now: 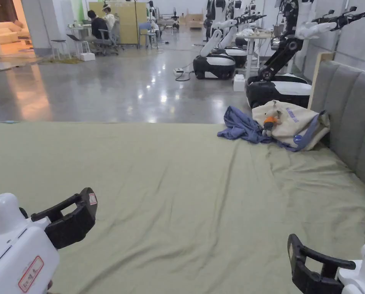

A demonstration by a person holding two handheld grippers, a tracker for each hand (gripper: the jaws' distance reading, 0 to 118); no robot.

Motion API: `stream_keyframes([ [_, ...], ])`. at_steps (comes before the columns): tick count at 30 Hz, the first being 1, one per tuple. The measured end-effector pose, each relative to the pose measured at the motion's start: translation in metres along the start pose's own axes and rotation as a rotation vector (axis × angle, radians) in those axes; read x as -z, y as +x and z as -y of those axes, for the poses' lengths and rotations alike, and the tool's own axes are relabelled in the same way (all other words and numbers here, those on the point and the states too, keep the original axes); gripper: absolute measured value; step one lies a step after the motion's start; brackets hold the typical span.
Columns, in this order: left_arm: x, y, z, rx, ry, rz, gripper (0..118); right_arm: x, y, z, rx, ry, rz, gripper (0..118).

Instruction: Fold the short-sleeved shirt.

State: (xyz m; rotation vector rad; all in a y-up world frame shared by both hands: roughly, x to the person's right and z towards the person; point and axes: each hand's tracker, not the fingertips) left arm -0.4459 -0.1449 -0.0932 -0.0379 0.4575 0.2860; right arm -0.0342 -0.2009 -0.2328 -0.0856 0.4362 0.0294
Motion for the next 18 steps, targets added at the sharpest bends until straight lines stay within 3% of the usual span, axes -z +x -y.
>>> stream_keyframes([
  [5, -0.008, 0.016, -0.007, 0.045, 0.012, -0.024, 118, 0.002, 0.001, 0.001, 0.000, -0.011, -0.008, 118],
  [13, -0.010, 0.027, 0.007, 0.072, 0.039, 0.060, 118, 0.000, -0.001, -0.001, -0.003, -0.005, -0.010, 118],
  [15, -0.008, 0.032, 0.007, 0.145, 0.063, -0.002, 118, -0.002, -0.002, -0.001, -0.006, 0.001, -0.020, 118],
  [18, -0.010, 0.034, 0.004, 0.146, 0.064, 0.059, 118, -0.004, -0.003, -0.002, -0.019, 0.011, -0.033, 118],
])
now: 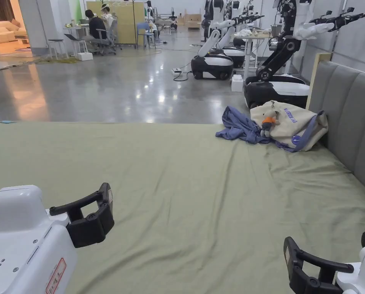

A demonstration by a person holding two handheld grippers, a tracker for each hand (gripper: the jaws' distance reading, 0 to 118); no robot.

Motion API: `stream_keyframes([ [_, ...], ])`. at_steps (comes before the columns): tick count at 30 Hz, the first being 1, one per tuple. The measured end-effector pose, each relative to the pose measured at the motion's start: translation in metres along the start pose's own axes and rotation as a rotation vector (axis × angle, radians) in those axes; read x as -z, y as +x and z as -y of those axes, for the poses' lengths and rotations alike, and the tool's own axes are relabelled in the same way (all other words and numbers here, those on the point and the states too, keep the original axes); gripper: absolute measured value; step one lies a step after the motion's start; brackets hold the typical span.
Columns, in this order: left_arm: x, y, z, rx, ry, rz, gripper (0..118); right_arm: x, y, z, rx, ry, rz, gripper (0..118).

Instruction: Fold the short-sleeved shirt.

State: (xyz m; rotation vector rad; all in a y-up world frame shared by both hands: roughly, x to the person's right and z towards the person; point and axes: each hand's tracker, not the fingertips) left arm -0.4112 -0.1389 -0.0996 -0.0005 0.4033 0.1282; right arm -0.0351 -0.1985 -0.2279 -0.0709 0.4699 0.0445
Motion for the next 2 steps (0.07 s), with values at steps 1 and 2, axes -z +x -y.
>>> stream_keyframes([
  [1, -0.0002, -0.0009, -0.0033, -0.039, -0.007, 0.020, 118, -0.0002, -0.0007, -0.0002, -0.007, 0.004, 0.002, 118],
  [2, -0.0005, -0.0027, -0.0068, -0.084, -0.021, 0.020, 118, -0.0001, -0.0013, -0.0005, -0.012, 0.004, 0.005, 118],
])
